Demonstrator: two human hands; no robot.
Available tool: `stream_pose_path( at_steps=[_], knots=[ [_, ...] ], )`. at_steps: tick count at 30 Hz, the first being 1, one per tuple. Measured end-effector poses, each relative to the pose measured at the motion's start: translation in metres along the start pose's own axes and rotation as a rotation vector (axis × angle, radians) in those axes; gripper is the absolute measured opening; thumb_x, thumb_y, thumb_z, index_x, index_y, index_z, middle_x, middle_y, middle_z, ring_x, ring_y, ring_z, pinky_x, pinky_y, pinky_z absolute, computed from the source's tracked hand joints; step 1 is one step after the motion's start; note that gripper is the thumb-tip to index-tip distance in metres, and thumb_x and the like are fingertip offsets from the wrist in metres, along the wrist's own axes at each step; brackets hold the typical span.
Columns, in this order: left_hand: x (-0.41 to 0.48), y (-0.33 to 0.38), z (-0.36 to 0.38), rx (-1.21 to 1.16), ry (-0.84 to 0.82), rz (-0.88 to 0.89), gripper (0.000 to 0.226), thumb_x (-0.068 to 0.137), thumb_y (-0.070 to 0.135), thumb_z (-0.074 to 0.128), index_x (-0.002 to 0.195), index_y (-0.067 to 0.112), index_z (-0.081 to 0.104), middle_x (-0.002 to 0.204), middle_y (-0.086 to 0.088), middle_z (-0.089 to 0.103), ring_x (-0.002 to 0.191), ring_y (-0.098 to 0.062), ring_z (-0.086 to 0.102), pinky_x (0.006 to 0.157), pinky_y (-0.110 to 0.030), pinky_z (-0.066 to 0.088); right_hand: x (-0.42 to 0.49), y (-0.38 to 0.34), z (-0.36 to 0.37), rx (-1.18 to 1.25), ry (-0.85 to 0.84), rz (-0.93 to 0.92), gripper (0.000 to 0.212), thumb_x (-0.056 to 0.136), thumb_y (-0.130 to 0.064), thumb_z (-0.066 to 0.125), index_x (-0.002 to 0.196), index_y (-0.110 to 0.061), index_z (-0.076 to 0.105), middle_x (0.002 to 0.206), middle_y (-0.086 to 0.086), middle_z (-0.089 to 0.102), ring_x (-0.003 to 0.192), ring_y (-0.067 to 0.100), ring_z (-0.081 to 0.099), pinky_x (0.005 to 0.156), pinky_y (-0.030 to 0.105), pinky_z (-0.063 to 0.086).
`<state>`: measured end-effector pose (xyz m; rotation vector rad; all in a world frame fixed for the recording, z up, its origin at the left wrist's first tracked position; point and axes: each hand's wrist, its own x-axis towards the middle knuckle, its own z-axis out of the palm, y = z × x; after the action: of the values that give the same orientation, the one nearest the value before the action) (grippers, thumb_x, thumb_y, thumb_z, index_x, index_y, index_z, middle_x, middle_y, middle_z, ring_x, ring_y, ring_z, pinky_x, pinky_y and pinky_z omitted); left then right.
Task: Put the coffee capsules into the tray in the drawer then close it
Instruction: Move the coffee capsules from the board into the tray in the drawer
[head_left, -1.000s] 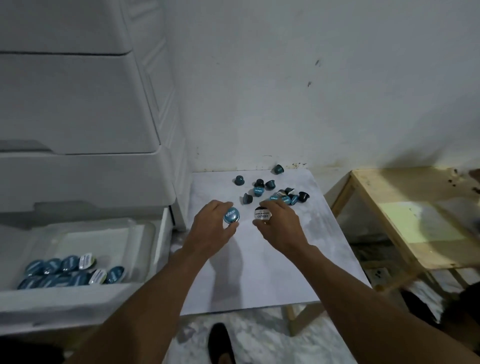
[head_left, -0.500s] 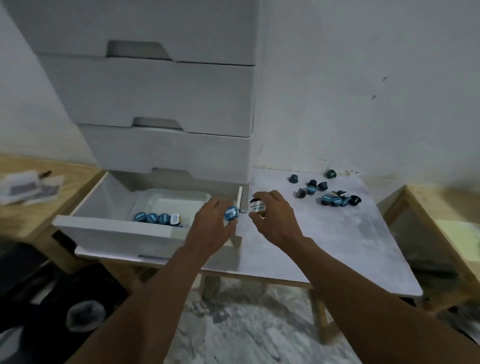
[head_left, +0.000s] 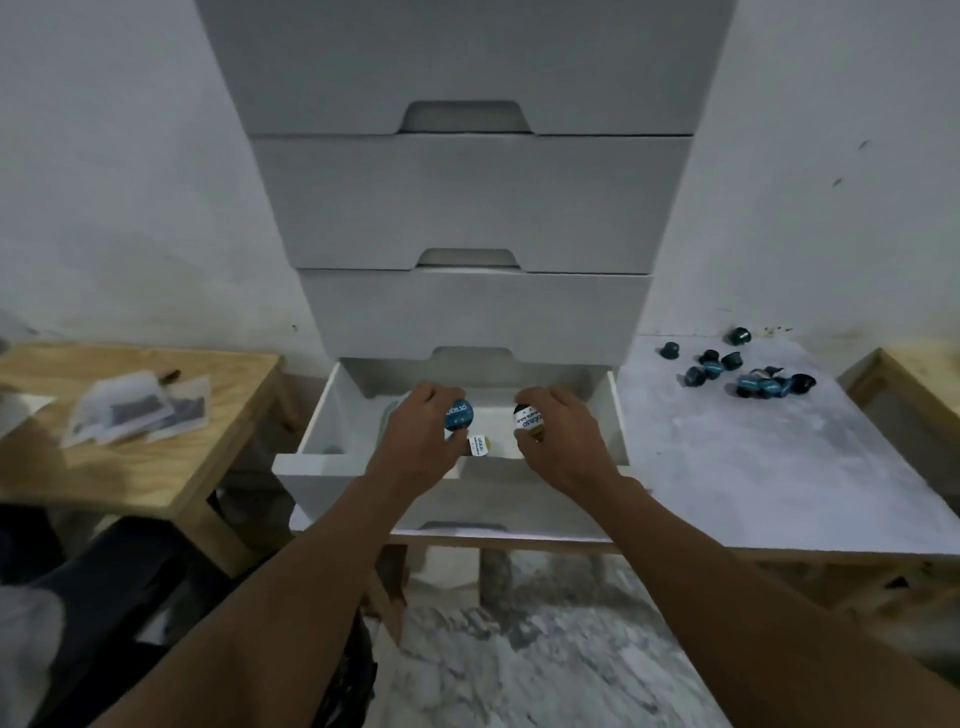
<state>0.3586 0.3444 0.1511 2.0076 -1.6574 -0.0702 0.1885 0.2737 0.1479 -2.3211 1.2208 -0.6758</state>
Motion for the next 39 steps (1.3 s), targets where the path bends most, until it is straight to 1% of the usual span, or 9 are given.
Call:
stream_pose_path(
  at_steps=[4,11,14,18,20,26,30,35,39],
  knots=[
    [0.007,-0.016,-0.001,-0.039,-0.027,0.028,0.045,0.082,0.018,0.069,0.124,0.013,0.055,0.118,-0.008,0.058,0.103,-0.023,0.055,0.087,-0.022,0.034,0.002,-0.005,0.005,-0.036,-0.003,0.063,0.044,0.083,-0.013,0.063,0.125,-0.014,0.054,0.119,0.009,0.056,0.107,0.026,0.054,0.090,0.030,0.041],
    [0.037,-0.024,0.015,-0.059,-0.105,0.055,0.048,0.085,0.021,0.065,0.130,0.017,0.050,0.126,-0.004,0.053,0.111,-0.020,0.052,0.087,-0.018,0.031,0.031,0.011,0.014,-0.098,-0.043,0.121,0.040,0.081,-0.008,0.063,0.120,-0.014,0.057,0.117,0.012,0.057,0.107,0.029,0.054,0.088,0.030,0.042],
    [0.056,-0.028,0.025,-0.047,-0.144,0.037,0.051,0.086,0.020,0.063,0.134,0.018,0.046,0.129,-0.002,0.050,0.115,-0.020,0.050,0.088,-0.021,0.033,0.052,0.023,0.022,-0.109,-0.094,0.116,0.044,0.082,-0.010,0.063,0.124,-0.014,0.054,0.122,0.011,0.055,0.108,0.028,0.054,0.091,0.031,0.042],
    [0.077,-0.034,0.049,-0.040,-0.230,0.014,0.045,0.083,0.018,0.065,0.126,0.016,0.053,0.121,-0.005,0.052,0.107,-0.021,0.053,0.082,-0.019,0.031,0.077,0.042,0.036,-0.108,-0.161,0.131,0.043,0.081,-0.013,0.064,0.123,-0.013,0.054,0.122,0.009,0.054,0.108,0.026,0.054,0.088,0.029,0.042],
    [0.084,-0.035,0.062,-0.041,-0.275,0.008,0.044,0.082,0.017,0.065,0.125,0.015,0.054,0.118,-0.006,0.053,0.103,-0.021,0.054,0.084,-0.021,0.036,0.085,0.052,0.043,-0.103,-0.196,0.138,0.043,0.080,-0.015,0.065,0.122,-0.014,0.054,0.122,0.009,0.053,0.106,0.025,0.053,0.087,0.028,0.041],
    [0.106,-0.035,0.095,0.002,-0.361,0.003,0.042,0.081,0.023,0.065,0.121,0.019,0.056,0.119,-0.003,0.057,0.106,-0.022,0.055,0.089,-0.034,0.047,0.105,0.078,0.053,-0.131,-0.297,0.096,0.052,0.082,-0.022,0.065,0.131,-0.013,0.049,0.132,0.009,0.053,0.118,0.027,0.051,0.102,0.036,0.040],
    [0.113,-0.039,0.106,0.039,-0.423,0.000,0.043,0.081,0.026,0.065,0.122,0.019,0.056,0.117,-0.004,0.059,0.108,-0.024,0.054,0.088,-0.039,0.048,0.109,0.087,0.057,-0.228,-0.341,0.035,0.044,0.083,-0.025,0.063,0.125,-0.016,0.055,0.126,0.008,0.058,0.115,0.026,0.049,0.098,0.034,0.039],
    [0.115,-0.039,0.117,0.049,-0.480,0.015,0.047,0.082,0.025,0.063,0.127,0.017,0.054,0.120,-0.006,0.057,0.111,-0.024,0.052,0.089,-0.035,0.045,0.108,0.095,0.062,-0.296,-0.387,0.005,0.038,0.084,-0.027,0.060,0.121,-0.017,0.056,0.121,0.007,0.060,0.110,0.026,0.047,0.093,0.035,0.041],
    [0.115,-0.037,0.123,0.063,-0.533,0.026,0.038,0.078,0.023,0.062,0.116,0.016,0.058,0.110,-0.006,0.058,0.103,-0.024,0.054,0.082,-0.032,0.044,0.106,0.098,0.064,-0.321,-0.421,-0.004,0.038,0.084,-0.026,0.060,0.121,-0.017,0.058,0.121,0.008,0.059,0.112,0.027,0.047,0.093,0.035,0.041]
  ],
)
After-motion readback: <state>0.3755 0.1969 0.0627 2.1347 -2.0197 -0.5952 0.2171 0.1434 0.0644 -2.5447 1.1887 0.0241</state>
